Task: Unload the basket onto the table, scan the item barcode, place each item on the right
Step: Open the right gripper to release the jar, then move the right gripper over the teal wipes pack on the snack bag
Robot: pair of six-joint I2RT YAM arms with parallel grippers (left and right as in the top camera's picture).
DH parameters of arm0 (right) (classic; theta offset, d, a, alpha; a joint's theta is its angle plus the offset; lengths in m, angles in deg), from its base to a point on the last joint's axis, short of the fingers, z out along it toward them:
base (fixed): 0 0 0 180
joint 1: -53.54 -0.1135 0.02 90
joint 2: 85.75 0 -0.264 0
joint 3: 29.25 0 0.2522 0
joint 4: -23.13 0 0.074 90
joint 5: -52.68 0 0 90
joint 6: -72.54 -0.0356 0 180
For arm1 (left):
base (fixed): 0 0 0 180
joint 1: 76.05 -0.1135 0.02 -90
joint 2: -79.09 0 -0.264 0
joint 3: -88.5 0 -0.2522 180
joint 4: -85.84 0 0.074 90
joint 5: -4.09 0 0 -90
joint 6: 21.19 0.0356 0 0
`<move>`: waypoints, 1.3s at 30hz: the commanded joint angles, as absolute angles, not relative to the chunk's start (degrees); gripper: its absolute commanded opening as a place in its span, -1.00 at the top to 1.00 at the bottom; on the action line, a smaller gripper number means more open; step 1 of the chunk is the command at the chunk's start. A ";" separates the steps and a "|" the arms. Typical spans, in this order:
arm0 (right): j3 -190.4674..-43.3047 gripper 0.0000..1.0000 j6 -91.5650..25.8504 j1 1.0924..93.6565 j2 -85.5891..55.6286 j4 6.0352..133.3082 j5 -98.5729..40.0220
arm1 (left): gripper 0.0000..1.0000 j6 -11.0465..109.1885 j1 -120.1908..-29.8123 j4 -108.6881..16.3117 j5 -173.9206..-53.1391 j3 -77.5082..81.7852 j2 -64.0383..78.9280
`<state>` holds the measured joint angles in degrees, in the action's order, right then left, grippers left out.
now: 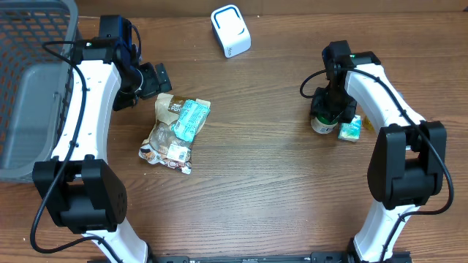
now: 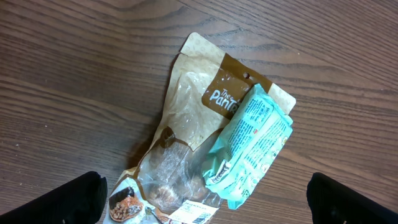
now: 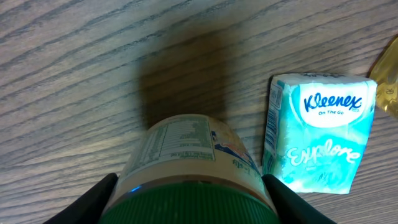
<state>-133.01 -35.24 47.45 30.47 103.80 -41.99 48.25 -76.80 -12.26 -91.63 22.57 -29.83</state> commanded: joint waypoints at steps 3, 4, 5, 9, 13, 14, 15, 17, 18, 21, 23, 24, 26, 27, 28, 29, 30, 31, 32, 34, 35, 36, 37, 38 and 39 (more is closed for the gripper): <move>-132.96 0.22 -34.78 47.30 29.77 103.98 -41.72 | -0.99 49.13 -76.74 -12.26 -91.32 21.98 -30.01; -132.96 0.21 -34.78 47.30 29.77 104.09 -41.72 | -1.00 49.13 -76.74 -12.26 -91.32 21.98 -30.01; -132.96 0.20 -34.78 47.30 29.77 104.22 -41.72 | -0.99 49.13 -76.74 -12.26 -91.30 21.98 -30.01; -132.96 -0.11 -34.76 47.30 29.77 104.41 -41.74 | -1.00 49.13 -76.74 -12.26 -91.32 21.98 -30.01; -132.96 -0.23 -34.76 47.30 29.77 104.22 -41.74 | -1.00 49.13 -76.74 -12.26 -91.32 21.98 -30.01; -132.96 -0.23 -34.69 47.30 29.77 104.22 -41.74 | -1.00 49.13 -76.74 -12.26 -91.32 21.98 -30.01; -132.96 -0.24 -34.50 47.30 29.77 104.22 -41.74 | -0.99 49.13 -76.74 -12.26 -91.30 21.98 -30.01; -132.96 -0.29 -33.86 47.30 29.77 104.28 -41.72 | -0.99 49.13 -76.74 -12.26 -91.30 21.98 -30.01; -132.96 -0.33 -33.78 47.30 29.77 104.33 -41.72 | -1.00 49.13 -76.74 -12.26 -91.32 21.98 -30.01; -132.96 -0.44 -33.71 47.30 29.77 104.50 -41.72 | -1.00 49.13 -76.74 -12.26 -91.30 21.98 -30.01; -132.96 -0.46 -33.71 47.30 29.77 104.48 -41.72 | -0.99 49.13 -76.74 -12.26 -91.32 21.98 -30.01; -132.96 -0.46 -33.71 47.30 29.77 104.46 -41.72 | -1.00 49.13 -76.74 -12.26 -91.30 21.98 -30.01; -132.96 -0.47 -33.71 47.30 29.77 104.46 -41.72 | -0.99 49.13 -76.74 -12.26 -91.32 21.98 -30.01; -132.96 -0.47 -33.71 47.30 29.77 104.41 -41.74 | -1.00 49.13 -76.74 -12.26 -91.30 21.98 -30.01; -132.96 -0.48 -33.69 47.30 29.77 104.22 -41.74 | -1.00 49.13 -76.74 -12.26 -91.30 21.98 -30.01; -132.96 -0.48 -33.69 47.30 29.77 103.69 -41.77 | -0.99 49.13 -76.74 -12.26 -91.30 21.98 -30.01; -132.96 -0.48 -33.67 47.30 29.77 103.17 -41.79 | -0.99 49.13 -76.74 -12.26 -91.30 21.98 -30.01; -132.96 -0.48 -33.67 47.30 29.77 102.45 -41.79 | -1.00 49.13 -76.74 -12.26 -91.30 21.98 -30.01; -132.96 -0.48 -33.62 47.30 29.77 101.35 -41.79 | -1.00 49.13 -76.74 -12.26 -91.32 21.98 -30.01; -132.96 -0.58 -33.47 47.30 29.77 99.01 -42.66 | -0.99 49.13 -76.74 -12.26 -91.30 21.98 -30.01; -132.96 -0.60 -33.47 47.30 29.77 97.73 -43.49 | -1.00 49.13 -76.74 -12.26 -91.30 21.98 -30.01; -132.96 -0.60 -33.49 47.30 29.77 95.15 -44.72 | -1.00 49.13 -76.74 -12.26 -91.30 21.98 -30.01; -132.96 -0.60 -33.45 47.30 29.77 93.62 -44.98 | -1.00 49.13 -76.74 -12.26 -91.32 21.98 -30.01; -132.96 -0.60 -33.23 47.30 29.77 91.54 -44.98 | -0.99 49.13 -76.74 -12.26 -91.30 21.98 -30.01; -132.96 -0.60 -33.21 47.30 29.77 89.53 -44.98 | -1.00 49.13 -76.74 -12.26 -91.30 21.98 -30.01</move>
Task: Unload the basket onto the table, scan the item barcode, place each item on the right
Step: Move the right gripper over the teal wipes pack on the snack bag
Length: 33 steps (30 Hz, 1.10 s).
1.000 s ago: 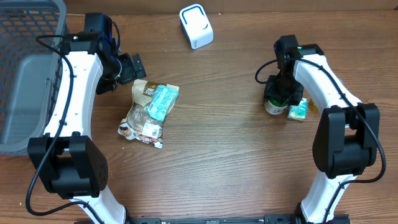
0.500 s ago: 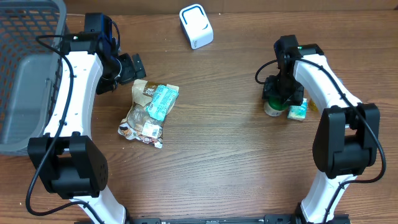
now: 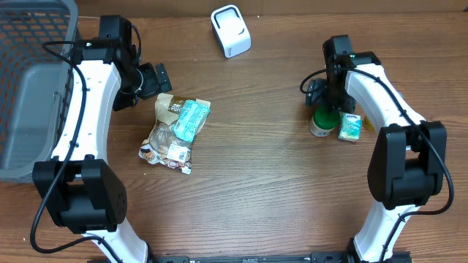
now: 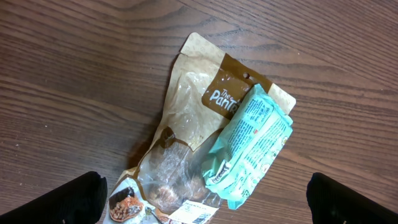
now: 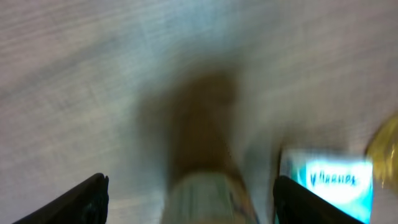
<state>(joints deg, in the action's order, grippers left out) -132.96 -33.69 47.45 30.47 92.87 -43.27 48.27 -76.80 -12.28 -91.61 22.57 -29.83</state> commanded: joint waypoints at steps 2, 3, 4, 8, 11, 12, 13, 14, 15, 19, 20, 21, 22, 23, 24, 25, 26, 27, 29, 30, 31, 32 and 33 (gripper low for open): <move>-132.96 -0.59 -33.23 47.12 29.77 86.08 -44.59 | -1.00 49.13 -76.74 -12.26 -91.32 21.98 -30.01; -132.96 -0.59 -33.25 46.93 29.77 84.63 -44.02 | -0.99 49.13 -76.74 -12.26 -91.32 21.98 -30.01; -132.96 -0.58 -33.25 46.73 29.77 83.41 -43.14 | -1.00 49.13 -76.74 -12.26 -91.30 21.98 -30.01; -132.96 -0.54 -33.32 45.42 29.77 80.28 -35.67 | -1.00 49.13 -76.74 -12.26 -91.32 21.98 -30.01; -132.96 -0.50 -33.99 43.82 29.79 79.91 -30.77 | -1.00 49.13 -76.74 -12.26 -91.32 21.98 -30.01; -132.96 -0.48 -34.02 43.08 29.79 79.91 -29.29 | -1.00 49.13 -76.74 -12.26 -91.32 21.98 -30.01; -132.96 -0.47 -34.23 42.34 29.79 79.93 -28.17 | -1.00 49.13 -76.74 -12.26 -91.30 21.98 -30.01; -132.96 -0.46 -35.06 41.42 29.79 80.00 -27.19 | -1.00 49.13 -76.74 -12.26 -91.30 21.98 -30.01; -132.96 -0.40 -36.59 40.06 29.79 80.09 -26.25 | -1.00 49.13 -76.74 -12.26 -91.32 21.98 -30.01; -132.96 -0.33 -40.70 35.52 29.79 80.06 -25.64 | -1.00 49.13 -76.74 -12.26 -91.30 21.98 -30.01; -132.96 -0.31 -40.66 34.31 29.79 79.96 -25.66 | -1.00 49.13 -76.74 -12.26 -91.32 21.98 -30.01; -132.96 -0.29 -40.70 32.63 29.79 79.65 -25.66 | -0.99 49.13 -76.74 -12.26 -91.32 21.98 -30.01; -132.96 -0.25 -40.86 31.74 29.79 79.50 -25.66 | -0.99 49.13 -76.74 -12.26 -91.32 21.98 -30.01; -132.96 -0.23 -41.71 30.42 29.79 79.32 -25.68 | -0.99 49.13 -76.74 -12.26 -91.30 21.98 -30.01; -132.96 -0.21 -42.78 29.24 29.79 79.12 -25.66 | -0.99 49.13 -76.74 -12.26 -91.32 21.98 -30.01; -132.96 -0.20 -43.96 28.24 29.79 78.95 -25.66 | -1.00 49.13 -76.74 -12.26 -91.30 21.98 -30.01; -132.96 -0.20 -45.43 27.23 29.79 78.84 -25.66 | -0.99 49.13 -76.74 -12.26 -91.32 21.98 -30.01; -132.96 -0.21 -46.78 26.05 29.79 78.64 -25.64 | -1.00 49.13 -76.74 -12.26 -91.32 21.98 -30.01; -132.96 -0.87 -47.11 23.76 29.79 77.09 -25.66 | -1.00 49.13 -76.74 -12.26 -91.30 21.98 -30.01; -132.96 -1.00 -47.11 23.10 29.79 76.41 -25.66 | -1.00 49.13 -76.74 -12.26 -91.32 21.98 -30.01; -132.96 -1.00 -47.11 22.29 29.79 75.65 -25.64 | -1.00 49.13 -76.74 -12.26 -91.30 21.98 -30.01; -132.96 -1.00 -47.11 21.59 29.79 74.84 -25.61 | -1.00 49.13 -76.74 -12.26 -91.32 21.98 -30.01; -132.96 -1.00 -47.11 20.83 29.79 73.75 -25.61 | -1.00 49.13 -76.74 -12.26 -91.32 21.98 -30.01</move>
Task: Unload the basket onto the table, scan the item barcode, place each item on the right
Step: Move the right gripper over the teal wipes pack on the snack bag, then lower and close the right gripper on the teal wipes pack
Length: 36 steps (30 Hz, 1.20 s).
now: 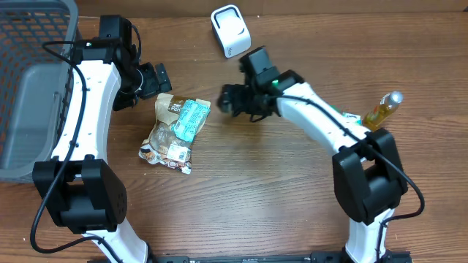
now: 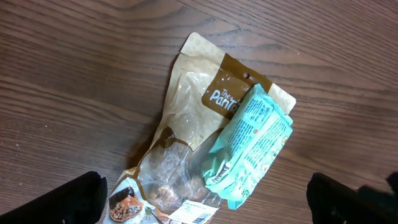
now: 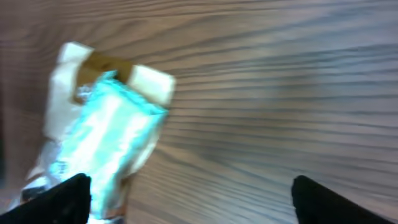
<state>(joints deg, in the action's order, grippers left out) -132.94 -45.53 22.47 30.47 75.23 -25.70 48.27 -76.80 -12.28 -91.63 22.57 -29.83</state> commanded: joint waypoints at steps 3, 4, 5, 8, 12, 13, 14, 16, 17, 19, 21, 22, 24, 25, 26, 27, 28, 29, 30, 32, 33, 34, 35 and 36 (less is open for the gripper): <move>-132.96 -0.99 -47.24 19.02 29.79 70.99 -25.64 | -1.00 49.13 -76.74 -12.26 -91.30 21.98 -30.01; -132.96 -0.86 -47.85 18.58 29.79 70.43 -25.66 | -1.00 49.13 -76.74 -12.26 -91.32 21.98 -30.01; -132.96 -0.64 -49.29 18.10 29.84 69.86 -25.66 | -1.00 49.13 -76.74 -12.26 -91.32 21.98 -30.01; -132.96 -0.24 -55.89 16.89 30.12 68.92 -25.68 | -0.99 49.13 -76.74 -12.26 -91.30 21.98 -30.01; -132.96 0.01 -59.96 15.17 31.02 67.96 -26.62 | -0.99 49.13 -76.74 -12.26 -91.32 21.98 -30.01; -132.96 0.06 -59.98 14.77 31.28 67.65 -27.01 | -0.99 49.13 -76.74 -12.26 -91.30 21.98 -30.01; -132.96 0.08 -60.09 14.29 31.67 67.23 -27.43 | -1.00 49.13 -76.74 -12.26 -91.32 21.98 -30.01; -132.96 0.09 -60.13 13.40 32.66 65.90 -27.60 | -1.00 49.13 -76.74 -12.26 -91.32 21.98 -30.01; -132.96 0.09 -60.13 12.96 33.16 65.18 -27.60 | -0.99 49.13 -76.74 -12.26 -91.32 21.98 -30.01; -132.96 0.09 -60.16 12.22 34.08 64.07 -27.58 | -1.00 49.13 -76.74 -12.26 -91.30 21.98 -30.01; -132.96 0.09 -60.13 11.37 34.84 63.06 -27.60 | -1.00 49.13 -76.74 -12.26 -91.30 21.98 -30.01; -132.96 0.09 -60.13 11.02 35.19 62.80 -27.63 | -1.00 49.13 -76.74 -12.26 -91.30 21.98 -30.01; -132.96 0.10 -60.13 10.29 35.61 62.03 -27.63 | -1.00 49.13 -76.74 -12.26 -91.32 21.98 -30.01; -132.96 0.11 -60.16 10.01 35.80 61.66 -27.65 | -0.99 49.13 -76.74 -12.26 -91.30 21.98 -30.01; -132.96 0.15 -60.16 9.81 35.85 61.51 -27.80 | -0.99 49.13 -76.74 -12.26 -91.32 21.98 -30.01; -132.96 0.19 -61.23 9.49 35.96 61.66 -29.46 | -1.00 49.13 -76.74 -12.26 -91.32 21.98 -30.01; -132.96 0.19 -61.62 9.29 35.96 61.75 -30.34 | -1.00 49.13 -76.74 -12.26 -91.32 21.98 -30.01; -132.96 0.19 -62.17 9.20 35.96 61.79 -30.84 | -1.00 49.13 -76.74 -12.26 -91.32 21.98 -30.01; -132.96 0.19 -62.95 9.03 36.00 61.88 -31.36 | -1.00 49.13 -76.74 -12.26 -91.32 21.98 -30.01; -132.96 0.19 -64.27 8.85 36.11 62.08 -32.17 | -1.00 49.13 -76.74 -12.26 -91.32 21.98 -30.01; -132.96 0.21 -64.90 8.79 36.22 62.19 -32.39 | -1.00 49.13 -76.74 -12.26 -91.30 21.98 -30.01; -132.96 0.21 -66.06 8.79 36.53 62.25 -32.59 | -0.99 49.13 -76.74 -12.26 -91.30 21.98 -30.01; -132.96 0.20 -67.09 8.76 36.74 62.29 -32.63 | -1.00 49.13 -76.74 -12.26 -91.30 21.98 -30.01; -132.96 0.21 -67.61 8.76 37.07 62.47 -32.65 | -1.00 49.13 -76.74 -12.26 -91.30 21.98 -30.01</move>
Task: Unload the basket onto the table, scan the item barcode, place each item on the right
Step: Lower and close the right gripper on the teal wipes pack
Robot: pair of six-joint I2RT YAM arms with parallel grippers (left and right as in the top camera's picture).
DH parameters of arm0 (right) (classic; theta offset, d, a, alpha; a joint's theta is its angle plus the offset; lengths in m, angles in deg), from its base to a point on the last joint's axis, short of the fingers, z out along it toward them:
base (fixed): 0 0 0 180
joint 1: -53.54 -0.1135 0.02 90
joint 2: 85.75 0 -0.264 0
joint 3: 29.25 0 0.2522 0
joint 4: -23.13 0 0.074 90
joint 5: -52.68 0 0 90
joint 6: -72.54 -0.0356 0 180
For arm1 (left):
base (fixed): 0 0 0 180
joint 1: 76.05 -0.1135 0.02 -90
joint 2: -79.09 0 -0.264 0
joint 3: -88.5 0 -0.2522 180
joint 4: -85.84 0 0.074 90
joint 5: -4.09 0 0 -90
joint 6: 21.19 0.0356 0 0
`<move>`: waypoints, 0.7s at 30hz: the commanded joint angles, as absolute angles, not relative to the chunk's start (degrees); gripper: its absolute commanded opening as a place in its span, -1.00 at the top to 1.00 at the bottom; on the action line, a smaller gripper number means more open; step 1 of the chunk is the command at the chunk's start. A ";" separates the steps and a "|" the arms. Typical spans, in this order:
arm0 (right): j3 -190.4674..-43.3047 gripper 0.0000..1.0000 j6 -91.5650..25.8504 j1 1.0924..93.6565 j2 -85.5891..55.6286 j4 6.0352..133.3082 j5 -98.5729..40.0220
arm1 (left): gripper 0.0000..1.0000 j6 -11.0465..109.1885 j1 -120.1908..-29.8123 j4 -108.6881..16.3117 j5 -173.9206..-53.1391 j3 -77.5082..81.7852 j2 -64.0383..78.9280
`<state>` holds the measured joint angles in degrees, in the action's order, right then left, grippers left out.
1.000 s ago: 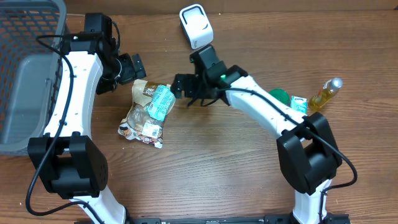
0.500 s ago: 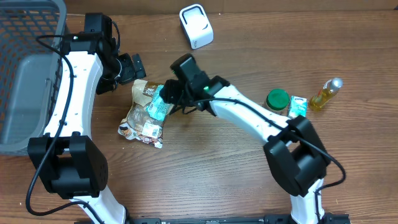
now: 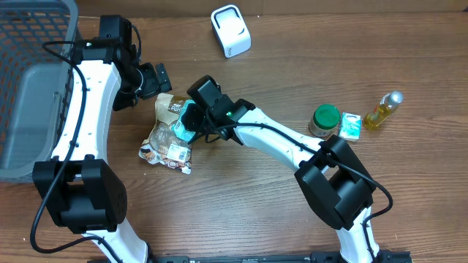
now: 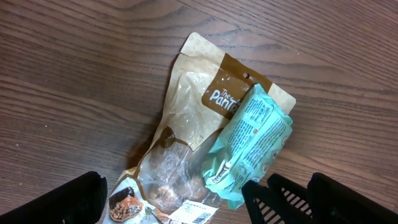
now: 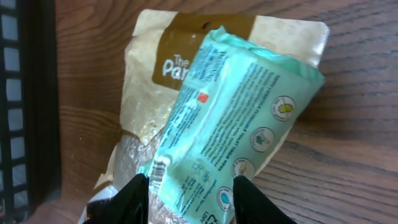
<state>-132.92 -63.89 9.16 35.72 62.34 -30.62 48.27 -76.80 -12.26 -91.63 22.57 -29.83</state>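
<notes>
A teal wipes pack point(image 5: 249, 118) point(image 4: 252, 140) lies across a brown snack bag point(image 3: 164, 135) point(image 5: 149, 81) left of the table's middle. My right gripper point(image 5: 189, 186) point(image 3: 194, 123) hovers over the pack's lower end. It is open, the jaws drawn in and standing on either side of the pack, near its barcode. Its fingers point(image 4: 273, 199) show at the pack's right in the left wrist view. My left gripper point(image 3: 155, 79) point(image 4: 205, 208) hangs wide open above the bag's top and holds nothing. The white scanner point(image 3: 230, 31) stands at the back.
A grey basket point(image 3: 29, 88) fills the far left. At the right stand a green-lidded jar point(image 3: 324, 119), a Kleenex pack point(image 3: 350, 126) and a small oil bottle point(image 3: 383, 109).
My right gripper was wide open over the table below the scanner, to the right of the bags. Now it is over the teal pack with its jaws closer together. The left arm is unchanged.
My right gripper was shut on the green-lidded jar at the right, beside the Kleenex pack. Then it was open above the jar. Then it was near the table's middle, by the bags, and now over the teal pack. The left gripper stayed open above the bag.
</notes>
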 commanded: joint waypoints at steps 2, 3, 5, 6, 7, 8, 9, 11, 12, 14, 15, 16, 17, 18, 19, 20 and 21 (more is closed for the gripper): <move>-132.96 0.20 -69.03 8.76 37.84 62.73 -32.98 | -1.00 49.13 -76.74 -12.26 -91.30 21.98 -30.01; -132.96 0.20 -69.53 8.76 38.27 62.78 -33.02 | -1.00 49.13 -76.74 -12.26 -91.32 21.98 -30.01; -132.96 0.19 -70.01 8.76 38.91 62.86 -32.98 | -1.00 49.13 -76.74 -12.26 -91.30 21.98 -30.01; -132.96 0.18 -69.99 8.76 39.35 62.86 -32.96 | -1.00 49.13 -76.74 -12.26 -91.32 21.98 -30.01; -132.96 0.19 -70.01 8.76 39.48 62.91 -32.94 | -1.00 49.13 -76.74 -12.26 -91.32 21.98 -30.01; -132.96 0.18 -70.01 8.74 39.72 62.91 -32.91 | -1.00 49.13 -76.74 -12.26 -91.30 21.98 -30.01; -132.96 0.19 -70.01 8.74 39.85 62.91 -32.94 | -1.00 49.13 -76.74 -12.26 -91.32 21.98 -30.01; -132.96 0.19 -70.01 8.74 40.07 62.86 -32.94 | -1.00 49.13 -76.74 -12.26 -91.32 21.98 -30.01; -132.96 0.20 -70.01 8.74 40.15 62.89 -32.94 | -1.00 49.13 -76.74 -12.26 -91.30 21.98 -30.01; -132.96 0.29 -70.01 8.74 40.42 62.89 -32.91 | -1.00 49.13 -76.74 -12.26 -91.30 21.98 -30.01; -132.96 0.36 -69.99 8.74 40.50 62.95 -32.70 | -0.99 49.13 -76.74 -12.26 -91.30 21.98 -30.01; -132.96 0.43 -69.99 8.74 40.50 63.13 -32.43 | -1.00 49.13 -76.74 -12.26 -91.32 21.98 -30.01; -132.96 0.51 -69.99 8.76 40.50 63.15 -32.00 | -1.00 49.13 -76.74 -12.26 -91.32 21.98 -30.01; -132.96 0.57 -69.97 8.76 40.50 63.10 -31.43 | -1.00 49.13 -76.74 -12.26 -91.30 21.98 -30.01; -132.96 0.64 -69.97 8.76 40.48 63.10 -31.10 | -0.99 49.13 -76.74 -12.26 -91.32 21.98 -30.01; -132.98 0.71 -69.97 8.90 40.48 63.10 -30.62 | -0.99 49.13 -76.74 -12.26 -91.30 21.98 -30.01; -133.01 0.72 -69.93 9.07 40.35 63.15 -30.25 | -1.00 49.13 -76.74 -12.26 -91.30 21.98 -30.01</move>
<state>-132.94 -69.99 9.14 39.52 62.89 -31.30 48.27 -76.80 -12.26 -91.63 22.57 -29.83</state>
